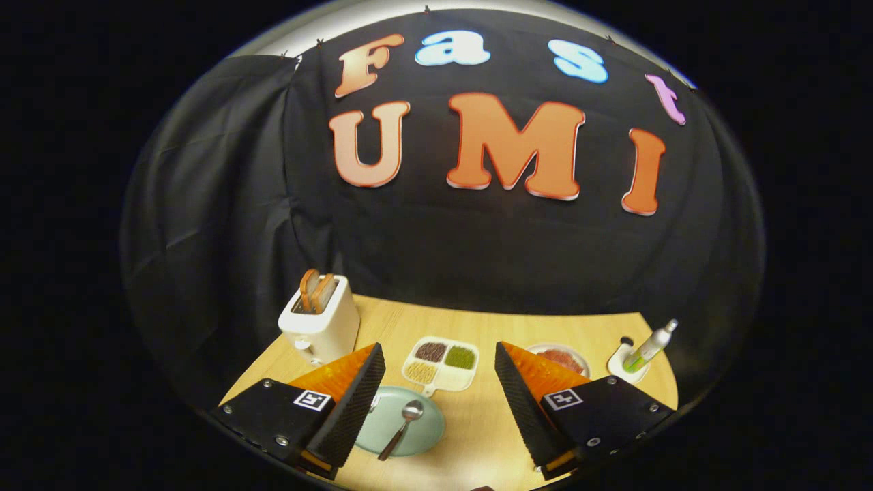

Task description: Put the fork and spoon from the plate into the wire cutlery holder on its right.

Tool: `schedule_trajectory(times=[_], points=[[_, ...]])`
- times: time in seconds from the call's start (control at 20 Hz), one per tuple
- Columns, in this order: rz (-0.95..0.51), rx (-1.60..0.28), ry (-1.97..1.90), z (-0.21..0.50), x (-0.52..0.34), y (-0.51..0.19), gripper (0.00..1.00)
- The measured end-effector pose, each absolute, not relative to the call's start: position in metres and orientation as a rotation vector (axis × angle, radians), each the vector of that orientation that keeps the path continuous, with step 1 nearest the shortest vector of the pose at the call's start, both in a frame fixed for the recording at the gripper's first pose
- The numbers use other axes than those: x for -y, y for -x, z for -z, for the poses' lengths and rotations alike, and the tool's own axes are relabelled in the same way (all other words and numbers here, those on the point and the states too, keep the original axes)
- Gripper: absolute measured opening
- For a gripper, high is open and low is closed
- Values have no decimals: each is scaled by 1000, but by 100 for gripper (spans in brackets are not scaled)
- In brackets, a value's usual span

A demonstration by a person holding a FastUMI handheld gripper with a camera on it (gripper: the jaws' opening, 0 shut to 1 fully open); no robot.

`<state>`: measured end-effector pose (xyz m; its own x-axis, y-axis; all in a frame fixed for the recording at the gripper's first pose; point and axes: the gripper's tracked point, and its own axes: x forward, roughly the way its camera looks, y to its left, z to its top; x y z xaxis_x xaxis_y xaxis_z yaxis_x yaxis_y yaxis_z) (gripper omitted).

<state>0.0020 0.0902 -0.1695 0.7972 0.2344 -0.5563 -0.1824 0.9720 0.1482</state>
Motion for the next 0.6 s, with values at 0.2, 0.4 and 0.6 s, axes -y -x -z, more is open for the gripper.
schedule_trajectory(times=[0.2,0.4,0.6], points=[[-251,-796,-79,216,-109,12,95],[-287,-1015,-60,266,-129,36,94],[-296,-1192,-90,309,-143,58,84]])
